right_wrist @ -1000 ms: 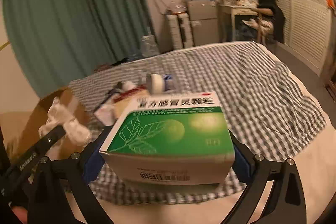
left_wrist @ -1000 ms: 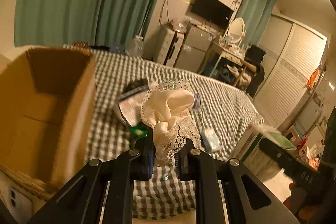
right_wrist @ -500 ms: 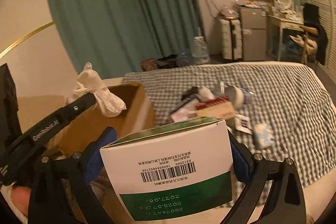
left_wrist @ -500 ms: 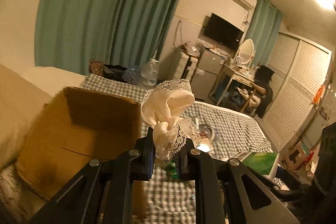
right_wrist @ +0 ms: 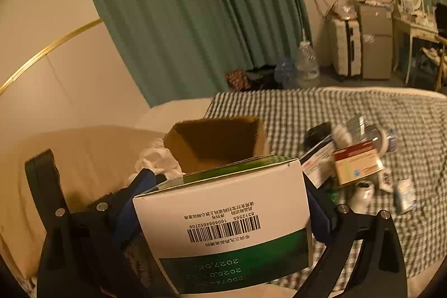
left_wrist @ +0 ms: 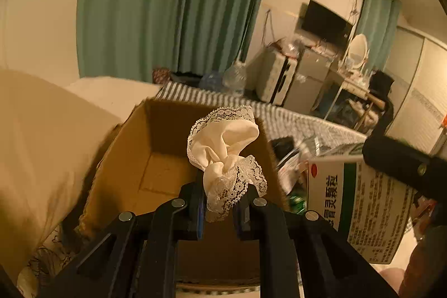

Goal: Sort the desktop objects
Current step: 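Carry the lace cloth and green box with both tools over the cardboard box, then open both tools to drop the cloth and green box into the cardboard box, then move both tools back over the items on the bed, then grasp the white plug-in device with the left tool while the right tool grasps the blue floral tissue pack, then carry the white device and tissue pack with both tools to the cardboard box, then open both tools to drop the device and tissue pack into the box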

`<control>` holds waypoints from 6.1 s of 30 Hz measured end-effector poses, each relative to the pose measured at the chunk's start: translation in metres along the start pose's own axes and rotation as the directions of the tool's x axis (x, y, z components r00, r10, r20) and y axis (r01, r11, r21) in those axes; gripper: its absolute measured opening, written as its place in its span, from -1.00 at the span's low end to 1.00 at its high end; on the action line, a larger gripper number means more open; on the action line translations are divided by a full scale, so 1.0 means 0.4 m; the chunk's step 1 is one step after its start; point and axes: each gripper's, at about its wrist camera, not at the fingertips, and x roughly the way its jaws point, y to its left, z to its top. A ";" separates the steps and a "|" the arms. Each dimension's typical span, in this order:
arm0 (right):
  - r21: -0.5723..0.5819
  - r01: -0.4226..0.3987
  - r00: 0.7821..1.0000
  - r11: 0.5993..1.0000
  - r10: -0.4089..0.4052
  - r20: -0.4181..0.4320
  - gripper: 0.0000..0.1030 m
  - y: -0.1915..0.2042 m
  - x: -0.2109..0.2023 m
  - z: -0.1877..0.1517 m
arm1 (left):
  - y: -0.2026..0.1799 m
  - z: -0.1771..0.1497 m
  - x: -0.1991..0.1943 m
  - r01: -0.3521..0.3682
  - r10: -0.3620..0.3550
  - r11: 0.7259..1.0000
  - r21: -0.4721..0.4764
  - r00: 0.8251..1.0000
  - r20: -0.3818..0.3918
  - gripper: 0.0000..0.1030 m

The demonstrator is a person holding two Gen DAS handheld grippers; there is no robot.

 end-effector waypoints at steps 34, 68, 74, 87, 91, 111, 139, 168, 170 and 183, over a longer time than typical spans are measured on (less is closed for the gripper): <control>0.086 0.083 0.988 0.993 -0.094 0.126 0.92 -0.194 -0.146 -0.029 | -0.077 -0.021 -0.099 -0.089 0.091 0.996 -0.029 0.994 0.062 0.84; 0.097 0.398 0.917 0.912 -0.399 -0.008 0.92 -0.839 -0.036 -0.232 | -0.633 -0.330 0.409 0.037 0.015 0.973 0.228 0.975 -0.222 1.00; 0.068 0.389 0.921 0.919 -0.389 -0.004 0.92 -0.862 0.008 -0.221 | -0.642 -0.330 0.486 0.078 -0.023 0.972 0.220 0.970 -0.242 1.00; 0.002 0.350 0.930 0.937 -0.347 -0.121 0.81 -0.903 0.110 -0.201 | -0.682 -0.360 0.579 0.091 -0.006 0.953 0.290 0.960 -0.280 1.00; -0.011 0.344 0.927 0.939 -0.341 -0.158 0.75 -0.907 0.152 -0.199 | -0.682 -0.358 0.596 0.092 -0.005 0.955 0.281 0.955 -0.296 1.00; -0.076 0.415 0.889 0.907 -0.422 -0.179 -0.01 -0.916 0.171 -0.212 | -0.667 -0.358 0.556 0.156 -0.090 0.949 0.275 0.967 -0.238 -0.19; -0.031 0.322 0.943 0.946 -0.324 -0.078 -0.01 -0.702 -0.048 -0.201 | -0.575 -0.256 0.237 0.227 -0.206 0.959 0.167 0.969 -0.135 -0.19; -0.241 0.015 1.000 0.970 -0.020 -0.017 -0.01 -0.131 -0.007 -0.048 | -0.109 0.003 0.002 0.079 -0.085 0.995 0.064 0.992 0.095 -0.19; -0.240 -0.027 0.999 0.970 0.019 -0.034 -0.01 -0.099 0.029 -0.036 | -0.067 0.002 0.017 0.053 -0.057 0.997 0.059 0.995 0.081 -0.19; -0.161 -0.081 0.992 0.984 0.064 -0.106 0.40 -0.026 0.218 0.004 | 0.075 -0.096 0.156 -0.079 0.078 0.997 -0.006 0.994 -0.073 0.16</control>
